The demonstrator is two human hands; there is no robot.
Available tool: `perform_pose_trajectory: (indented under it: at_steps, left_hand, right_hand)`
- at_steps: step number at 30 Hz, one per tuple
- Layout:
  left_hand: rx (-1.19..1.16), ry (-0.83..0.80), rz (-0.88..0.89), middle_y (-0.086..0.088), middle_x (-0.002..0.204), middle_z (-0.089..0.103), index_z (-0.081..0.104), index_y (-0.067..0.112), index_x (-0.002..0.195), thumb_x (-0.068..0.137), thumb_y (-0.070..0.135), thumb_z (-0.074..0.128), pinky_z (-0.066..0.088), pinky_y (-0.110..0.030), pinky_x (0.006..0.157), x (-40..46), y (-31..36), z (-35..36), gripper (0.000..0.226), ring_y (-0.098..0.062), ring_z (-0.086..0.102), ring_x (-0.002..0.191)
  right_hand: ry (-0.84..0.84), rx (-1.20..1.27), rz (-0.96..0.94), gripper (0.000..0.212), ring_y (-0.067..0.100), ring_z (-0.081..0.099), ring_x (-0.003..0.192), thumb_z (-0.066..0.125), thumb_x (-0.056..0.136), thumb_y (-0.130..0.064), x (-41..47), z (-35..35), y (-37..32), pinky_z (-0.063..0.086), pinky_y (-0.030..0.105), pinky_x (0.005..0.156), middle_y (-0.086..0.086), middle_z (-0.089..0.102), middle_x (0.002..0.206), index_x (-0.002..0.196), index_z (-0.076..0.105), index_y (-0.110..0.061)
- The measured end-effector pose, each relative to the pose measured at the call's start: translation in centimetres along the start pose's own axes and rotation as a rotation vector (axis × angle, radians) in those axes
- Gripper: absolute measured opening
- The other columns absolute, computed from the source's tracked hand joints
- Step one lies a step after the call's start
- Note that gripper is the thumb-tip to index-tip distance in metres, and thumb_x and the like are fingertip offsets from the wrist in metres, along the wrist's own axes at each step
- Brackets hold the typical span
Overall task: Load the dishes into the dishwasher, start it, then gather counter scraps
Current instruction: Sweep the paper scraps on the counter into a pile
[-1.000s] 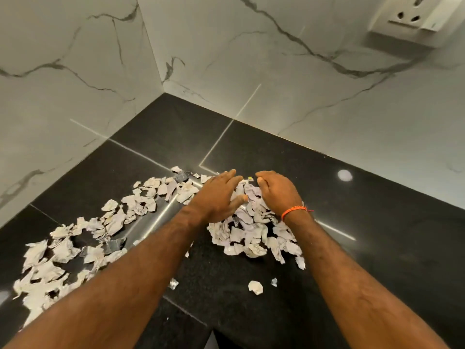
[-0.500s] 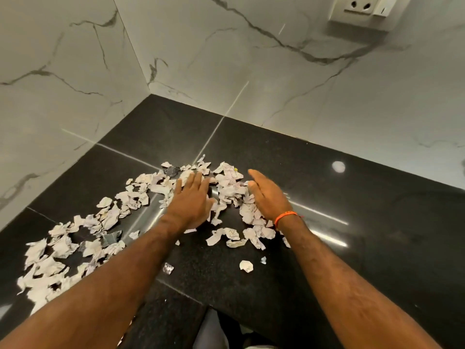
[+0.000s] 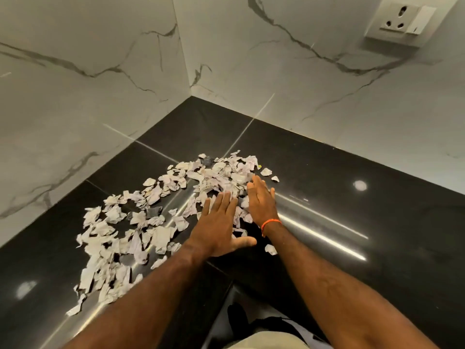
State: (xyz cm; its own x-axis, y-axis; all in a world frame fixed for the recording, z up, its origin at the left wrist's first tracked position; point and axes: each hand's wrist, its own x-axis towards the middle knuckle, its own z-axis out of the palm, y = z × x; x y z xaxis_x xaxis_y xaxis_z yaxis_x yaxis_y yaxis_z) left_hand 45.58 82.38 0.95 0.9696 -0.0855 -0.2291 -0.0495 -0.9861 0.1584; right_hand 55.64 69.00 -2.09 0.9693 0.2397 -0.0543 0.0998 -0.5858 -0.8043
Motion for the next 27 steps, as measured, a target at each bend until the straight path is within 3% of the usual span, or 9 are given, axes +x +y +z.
perform_pose_trajectory:
  at_steps: [4,7,9,11,14,17,20,24,27]
  left_hand:
    - [0.06,0.028,0.036,-0.011,0.166,-0.024,-0.007,0.011,0.161,0.069,0.102,0.027,-0.007,-0.056,0.124,-2.5,0.2,2.0,0.134,-0.026,-0.028,0.152]
    - [0.05,0.044,0.002,-0.013,0.166,-0.021,-0.006,0.01,0.161,0.081,0.092,0.029,-0.008,-0.057,0.123,-2.6,0.8,3.0,0.12,-0.029,-0.025,0.152]
    - [-0.005,0.069,-0.038,-0.013,0.167,-0.018,-0.005,0.011,0.161,0.093,0.076,0.033,-0.01,-0.056,0.123,-2.3,0.7,3.3,0.101,-0.029,-0.023,0.153]
    - [-0.046,0.093,-0.081,-0.012,0.168,-0.014,-0.002,0.013,0.161,0.101,0.062,0.034,-0.008,-0.056,0.124,-2.0,-0.2,3.4,0.086,-0.029,-0.019,0.154]
    - [-0.049,0.12,-0.134,-0.012,0.169,-0.008,0.004,0.015,0.162,0.105,0.05,0.032,-0.004,-0.057,0.124,-2.5,-2.0,3.5,0.072,-0.029,-0.016,0.155]
    - [-0.076,0.188,-0.1,-0.007,0.17,-0.003,0.012,0.017,0.162,0.106,0.046,0.034,-0.011,-0.049,0.125,-4.7,-3.0,3.3,0.067,-0.024,-0.014,0.156]
    - [-0.089,0.254,-0.107,-0.003,0.171,0.001,0.017,0.02,0.161,0.105,0.048,0.034,-0.012,-0.045,0.125,-7.7,-4.1,3.0,0.065,-0.018,-0.012,0.156]
    - [-0.225,0.411,-0.302,-0.001,0.17,0.011,0.025,0.022,0.159,0.103,0.052,0.038,-0.002,-0.045,0.127,-12.8,-7.1,3.1,0.064,-0.017,-0.002,0.157]
    - [-0.283,0.457,-0.504,-0.001,0.169,0.016,0.027,0.023,0.158,0.103,0.051,0.041,0.004,-0.046,0.127,-16.8,-9.5,3.7,0.064,-0.018,0.003,0.157]
  right_hand:
    - [-0.01,0.156,-0.017,0.054,0.012,0.027,0.149,0.032,0.108,-0.046,-1.1,-1.6,-1.1,0.018,0.034,0.124,0.002,0.035,0.16,0.152,0.04,-0.016]
    - [0.083,-0.121,0.01,0.053,0.022,0.04,0.142,0.029,0.105,-0.047,-3.4,-3.3,1.6,0.03,0.044,0.119,0.005,0.05,0.15,0.141,0.053,-0.018]
    - [0.138,-0.286,0.043,0.048,0.032,0.048,0.132,0.024,0.1,-0.05,-5.5,-3.6,3.7,0.036,0.052,0.112,0.008,0.06,0.133,0.122,0.057,-0.022]
    - [0.135,-0.411,0.058,0.052,0.033,0.039,0.14,0.022,0.101,-0.051,-7.7,-2.6,4.9,0.024,0.052,0.12,0.009,0.053,0.141,0.13,0.051,-0.02]
    - [0.107,-0.521,0.067,0.069,0.025,0.007,0.155,0.019,0.103,-0.056,-10.2,-0.3,4.1,-0.002,0.043,0.124,0.007,0.018,0.166,0.157,0.023,-0.013]
    - [0.073,-0.528,0.085,0.077,0.024,-0.002,0.155,0.016,0.101,-0.06,-8.9,2.1,1.9,-0.004,0.047,0.125,0.009,0.005,0.168,0.159,0.011,-0.01]
    - [-0.011,-0.383,0.022,0.076,0.021,-0.006,0.155,0.019,0.103,-0.059,-6.1,4.4,-0.4,-0.005,0.045,0.125,0.007,-0.003,0.168,0.16,0.003,-0.011]
    - [-0.025,-0.357,-0.119,0.074,0.023,-0.005,0.155,0.027,0.103,-0.057,-5.3,6.4,-3.4,-0.006,0.048,0.124,0.007,-0.001,0.168,0.16,0.009,-0.012]
    - [-0.052,-0.456,-0.376,0.078,0.022,-0.007,0.155,0.032,0.1,-0.063,-7.4,8.9,-5.7,-0.008,0.046,0.124,0.005,0.004,0.168,0.159,0.013,-0.016]
